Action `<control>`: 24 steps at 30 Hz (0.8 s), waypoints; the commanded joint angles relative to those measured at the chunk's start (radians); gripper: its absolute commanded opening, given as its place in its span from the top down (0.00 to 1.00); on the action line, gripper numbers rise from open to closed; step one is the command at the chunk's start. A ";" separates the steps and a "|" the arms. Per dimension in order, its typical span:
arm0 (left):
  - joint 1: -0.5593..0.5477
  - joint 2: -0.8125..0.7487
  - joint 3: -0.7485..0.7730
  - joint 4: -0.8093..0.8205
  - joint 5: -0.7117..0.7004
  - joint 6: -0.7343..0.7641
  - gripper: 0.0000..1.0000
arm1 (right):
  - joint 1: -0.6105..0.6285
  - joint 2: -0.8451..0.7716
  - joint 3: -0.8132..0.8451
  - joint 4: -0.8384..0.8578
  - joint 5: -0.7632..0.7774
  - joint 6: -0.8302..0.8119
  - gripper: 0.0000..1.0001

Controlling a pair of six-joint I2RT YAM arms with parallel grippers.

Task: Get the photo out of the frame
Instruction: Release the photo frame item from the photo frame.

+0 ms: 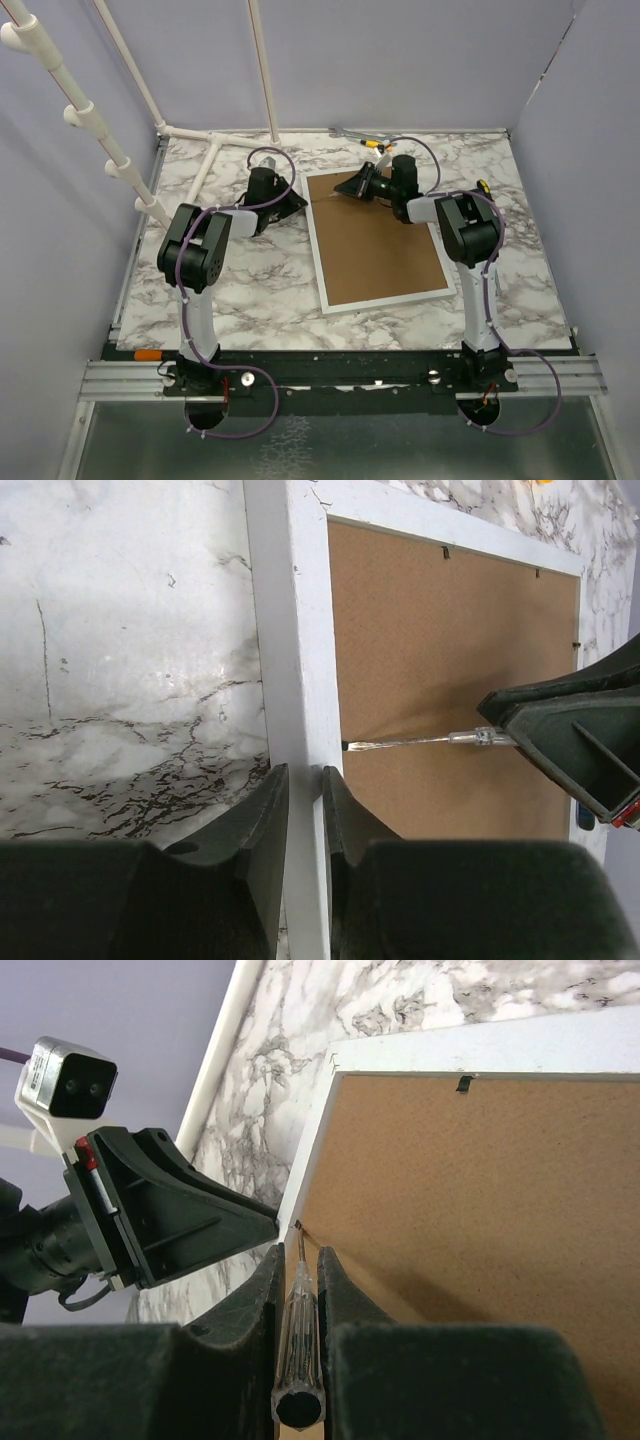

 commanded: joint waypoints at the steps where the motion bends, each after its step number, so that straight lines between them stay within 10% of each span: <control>1: 0.007 0.021 0.026 0.017 0.029 -0.008 0.80 | 0.009 0.043 0.015 0.022 -0.024 0.009 0.99; 24: 0.012 0.045 0.047 -0.008 0.032 0.010 0.86 | -0.006 0.013 -0.060 0.125 -0.011 0.049 0.99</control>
